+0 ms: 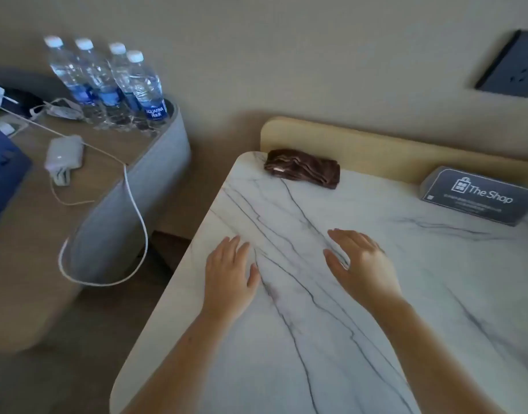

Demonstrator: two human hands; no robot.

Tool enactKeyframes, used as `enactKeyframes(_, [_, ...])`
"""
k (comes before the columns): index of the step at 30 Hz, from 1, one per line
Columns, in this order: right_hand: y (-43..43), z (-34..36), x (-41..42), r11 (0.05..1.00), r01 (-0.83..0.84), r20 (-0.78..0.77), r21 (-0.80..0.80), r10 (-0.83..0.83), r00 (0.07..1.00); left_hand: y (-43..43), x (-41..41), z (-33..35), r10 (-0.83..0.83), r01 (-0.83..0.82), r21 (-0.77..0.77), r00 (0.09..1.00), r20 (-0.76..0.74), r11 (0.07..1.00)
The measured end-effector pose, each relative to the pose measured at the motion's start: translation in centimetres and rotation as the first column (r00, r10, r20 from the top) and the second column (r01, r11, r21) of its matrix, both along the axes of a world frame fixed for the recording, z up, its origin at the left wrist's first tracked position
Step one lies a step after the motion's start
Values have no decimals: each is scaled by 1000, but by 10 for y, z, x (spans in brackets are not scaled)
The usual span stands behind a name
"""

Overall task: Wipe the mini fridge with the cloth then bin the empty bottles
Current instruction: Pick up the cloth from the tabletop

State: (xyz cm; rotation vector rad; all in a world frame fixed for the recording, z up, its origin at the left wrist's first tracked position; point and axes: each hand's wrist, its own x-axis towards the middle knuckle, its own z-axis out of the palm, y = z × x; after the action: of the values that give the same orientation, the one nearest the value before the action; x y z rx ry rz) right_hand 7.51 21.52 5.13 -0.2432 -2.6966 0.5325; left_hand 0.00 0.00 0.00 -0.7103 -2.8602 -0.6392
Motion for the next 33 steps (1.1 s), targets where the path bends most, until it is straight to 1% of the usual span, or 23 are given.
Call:
enactKeyframes(2, [6, -6, -27, 1000, -24, -11, -10, 24, 1000, -1, -10, -7, 42, -43, 19, 998, 43, 999])
enactKeyframes(4, [11, -12, -54, 999, -50, -3, -11, 50, 999, -3, -15, -13, 93, -92, -16, 992, 86, 996])
enactKeyframes(6, [13, -21, -75, 997, -73, -21, 1, 73, 997, -3, -18, -19, 86, -83, -32, 993, 85, 996])
enactKeyframes(12, [31, -33, -138, 994, -100, -102, 45, 104, 989, -1, -22, -17, 93, -93, 0, 994, 63, 996])
enactKeyframes(17, [50, -40, -186, 996, -71, 1, 44, 71, 997, -1, -22, -16, 94, -94, -2, 991, 96, 996])
enactKeyframes(21, [60, -44, -214, 996, -52, 22, 75, 51, 998, 0, -23, -16, 97, -96, -11, 988, 116, 995])
enactKeyframes(24, [69, -45, -230, 993, -47, 123, 105, 34, 992, 0, -23, -16, 97, -97, -4, 990, 103, 995])
enactKeyframes(27, [78, -48, -238, 982, -57, 207, 179, 19, 978, 0, -23, -17, 95, -95, 4, 992, 82, 995])
enactKeyframes(29, [81, -47, -239, 984, -43, 213, 175, 5, 977, 0, -22, -18, 91, -93, 15, 993, 71, 996])
enactKeyframes(33, [78, -44, -231, 994, -29, 181, 103, 10, 983, 0, -23, -20, 100, -102, 21, 993, 69, 995])
